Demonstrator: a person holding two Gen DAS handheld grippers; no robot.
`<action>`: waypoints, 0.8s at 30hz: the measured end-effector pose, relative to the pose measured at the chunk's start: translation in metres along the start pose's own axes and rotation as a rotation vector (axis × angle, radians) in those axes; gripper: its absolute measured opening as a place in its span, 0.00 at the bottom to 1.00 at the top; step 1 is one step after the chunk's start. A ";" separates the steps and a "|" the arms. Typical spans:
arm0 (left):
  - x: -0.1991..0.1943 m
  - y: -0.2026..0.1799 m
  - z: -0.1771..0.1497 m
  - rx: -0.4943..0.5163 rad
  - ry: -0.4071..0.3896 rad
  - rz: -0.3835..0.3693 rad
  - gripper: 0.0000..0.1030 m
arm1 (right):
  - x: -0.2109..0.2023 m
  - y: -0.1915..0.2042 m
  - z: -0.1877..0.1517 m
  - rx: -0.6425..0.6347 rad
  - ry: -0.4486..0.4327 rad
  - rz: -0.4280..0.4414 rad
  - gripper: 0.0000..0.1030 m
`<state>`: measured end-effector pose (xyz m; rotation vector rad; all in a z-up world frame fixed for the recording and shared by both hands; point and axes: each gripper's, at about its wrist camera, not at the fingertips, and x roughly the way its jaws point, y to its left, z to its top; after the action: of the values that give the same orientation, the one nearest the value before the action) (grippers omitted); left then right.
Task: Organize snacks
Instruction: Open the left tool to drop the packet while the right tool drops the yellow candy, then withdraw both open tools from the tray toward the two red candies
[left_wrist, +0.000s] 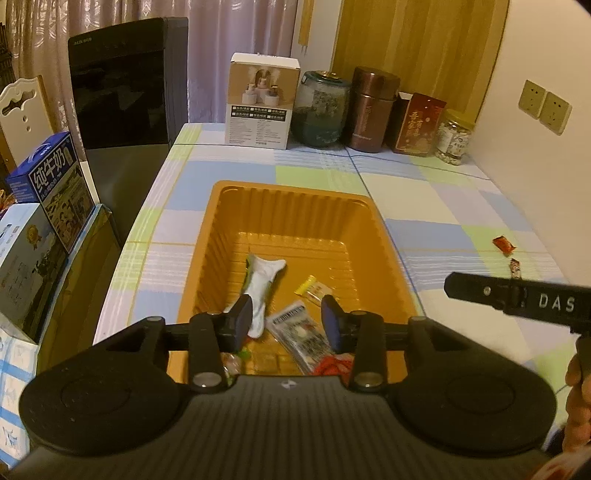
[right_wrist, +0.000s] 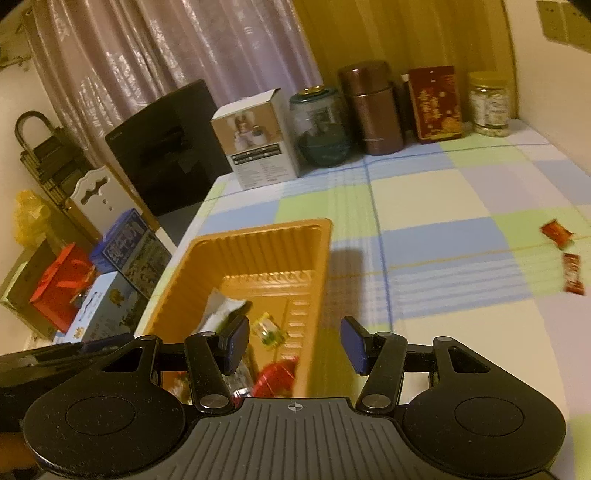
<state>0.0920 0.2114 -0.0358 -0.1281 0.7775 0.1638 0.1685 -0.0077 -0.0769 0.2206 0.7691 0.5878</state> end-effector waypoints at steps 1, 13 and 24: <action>-0.004 -0.002 -0.001 -0.001 -0.001 0.001 0.40 | -0.006 0.000 -0.003 -0.002 -0.002 -0.007 0.53; -0.052 -0.032 -0.021 -0.013 -0.020 -0.006 0.56 | -0.067 -0.007 -0.024 -0.021 -0.028 -0.044 0.54; -0.079 -0.065 -0.037 0.007 -0.037 -0.045 0.67 | -0.115 -0.032 -0.039 -0.002 -0.060 -0.106 0.62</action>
<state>0.0239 0.1333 -0.0028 -0.1352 0.7375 0.1208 0.0894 -0.1010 -0.0492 0.1934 0.7179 0.4793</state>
